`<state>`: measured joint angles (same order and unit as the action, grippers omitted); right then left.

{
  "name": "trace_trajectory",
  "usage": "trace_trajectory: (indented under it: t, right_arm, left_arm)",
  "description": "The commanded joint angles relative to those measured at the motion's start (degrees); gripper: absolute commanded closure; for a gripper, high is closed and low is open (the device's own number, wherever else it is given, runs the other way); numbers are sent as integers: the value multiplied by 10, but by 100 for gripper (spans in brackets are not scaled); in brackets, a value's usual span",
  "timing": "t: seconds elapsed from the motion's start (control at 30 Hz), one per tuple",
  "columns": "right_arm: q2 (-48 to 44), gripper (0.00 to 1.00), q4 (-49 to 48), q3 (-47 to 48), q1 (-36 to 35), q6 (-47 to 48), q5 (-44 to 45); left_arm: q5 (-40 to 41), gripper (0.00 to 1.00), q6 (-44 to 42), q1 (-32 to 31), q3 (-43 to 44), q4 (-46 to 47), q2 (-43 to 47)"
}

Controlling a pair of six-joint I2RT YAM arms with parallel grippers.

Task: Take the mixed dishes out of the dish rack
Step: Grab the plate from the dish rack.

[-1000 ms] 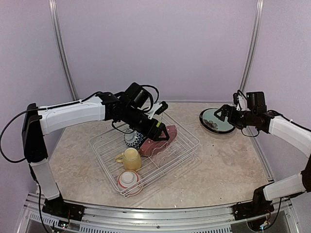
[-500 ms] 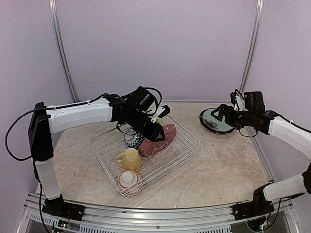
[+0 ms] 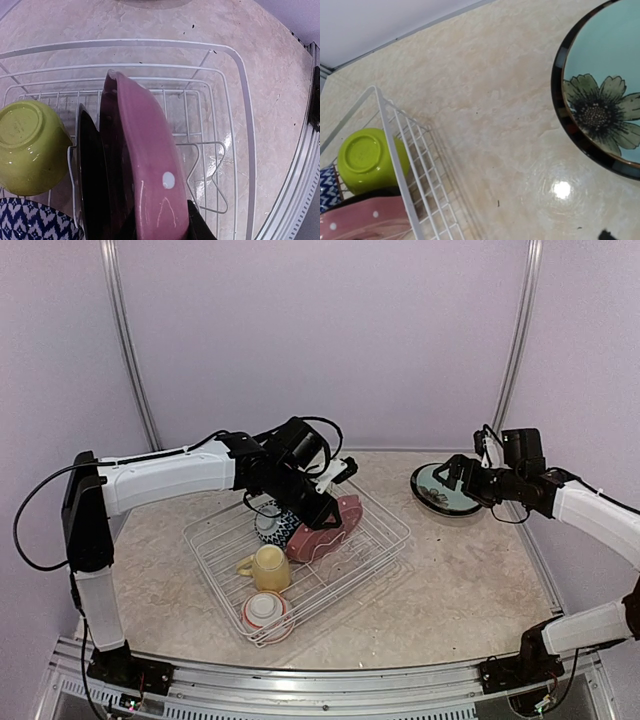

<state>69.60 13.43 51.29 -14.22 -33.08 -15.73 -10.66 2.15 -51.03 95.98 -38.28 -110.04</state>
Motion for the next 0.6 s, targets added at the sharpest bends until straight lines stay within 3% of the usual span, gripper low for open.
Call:
trace_trajectory:
  t: [0.0, 0.13, 0.57]
  right_arm:
    - [-15, 0, 5, 10, -10, -7, 6]
    - [-11, 0, 10, 10, -11, -9, 10]
    - [4, 0, 16, 27, -9, -44, 28]
  left_arm:
    - [26, 93, 13, 1, 26, -25, 23]
    - [21, 100, 14, 2, 32, -30, 38]
    - [14, 100, 18, 2, 29, -22, 88]
